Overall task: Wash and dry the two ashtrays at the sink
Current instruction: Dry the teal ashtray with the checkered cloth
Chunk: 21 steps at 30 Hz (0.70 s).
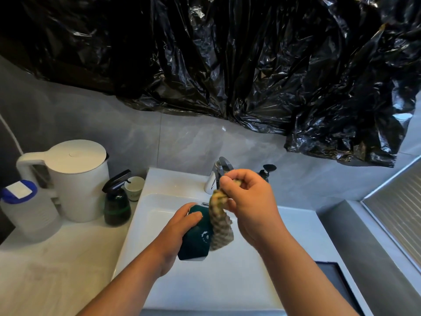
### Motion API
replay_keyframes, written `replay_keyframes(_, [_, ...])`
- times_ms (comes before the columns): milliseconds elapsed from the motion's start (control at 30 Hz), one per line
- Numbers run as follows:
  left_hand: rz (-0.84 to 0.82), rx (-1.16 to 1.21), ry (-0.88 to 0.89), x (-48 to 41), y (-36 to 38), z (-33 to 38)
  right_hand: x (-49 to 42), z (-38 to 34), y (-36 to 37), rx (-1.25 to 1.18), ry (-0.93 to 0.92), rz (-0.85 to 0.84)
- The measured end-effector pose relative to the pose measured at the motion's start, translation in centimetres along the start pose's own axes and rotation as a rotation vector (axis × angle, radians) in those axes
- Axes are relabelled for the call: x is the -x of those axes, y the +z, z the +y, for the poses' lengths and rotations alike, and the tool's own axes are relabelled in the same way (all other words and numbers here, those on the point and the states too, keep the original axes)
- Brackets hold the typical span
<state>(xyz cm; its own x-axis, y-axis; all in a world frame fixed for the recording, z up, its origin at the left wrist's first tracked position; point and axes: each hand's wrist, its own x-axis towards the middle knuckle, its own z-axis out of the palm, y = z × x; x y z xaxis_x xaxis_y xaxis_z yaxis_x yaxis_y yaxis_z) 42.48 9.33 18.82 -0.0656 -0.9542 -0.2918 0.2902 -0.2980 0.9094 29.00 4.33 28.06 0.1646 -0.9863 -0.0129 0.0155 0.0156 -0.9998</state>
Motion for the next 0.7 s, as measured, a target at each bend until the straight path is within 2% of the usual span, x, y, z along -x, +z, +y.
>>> replay_keyframes(100, [-0.008,0.074,-0.013,0.0,0.3,0.1,0.4,1.4,0.9,-0.043,0.119,-0.085])
replay_keyframes(167, [0.005,0.127,-0.033,0.0,0.3,0.0,0.7,2.2,1.0,-0.039,0.123,-0.067])
replay_keyframes(300, [0.047,0.176,-0.057,0.1,0.2,-0.3,1.1,3.8,0.9,0.372,-0.022,0.018])
replay_keyframes(400, [0.059,0.155,-0.066,0.0,0.3,-0.6,1.3,4.3,0.9,0.561,-0.097,0.006])
replay_keyframes(467, [0.072,0.169,-0.095,-0.1,0.3,-0.7,1.3,4.1,0.5,0.518,-0.039,-0.038])
replay_keyframes(567, [0.087,0.182,-0.13,-0.1,0.1,-0.9,1.4,3.2,-0.4,0.282,0.117,-0.142])
replay_keyframes(700, [0.124,0.193,-0.171,-0.4,-0.2,-0.8,1.9,2.7,-1.3,0.393,0.077,-0.284])
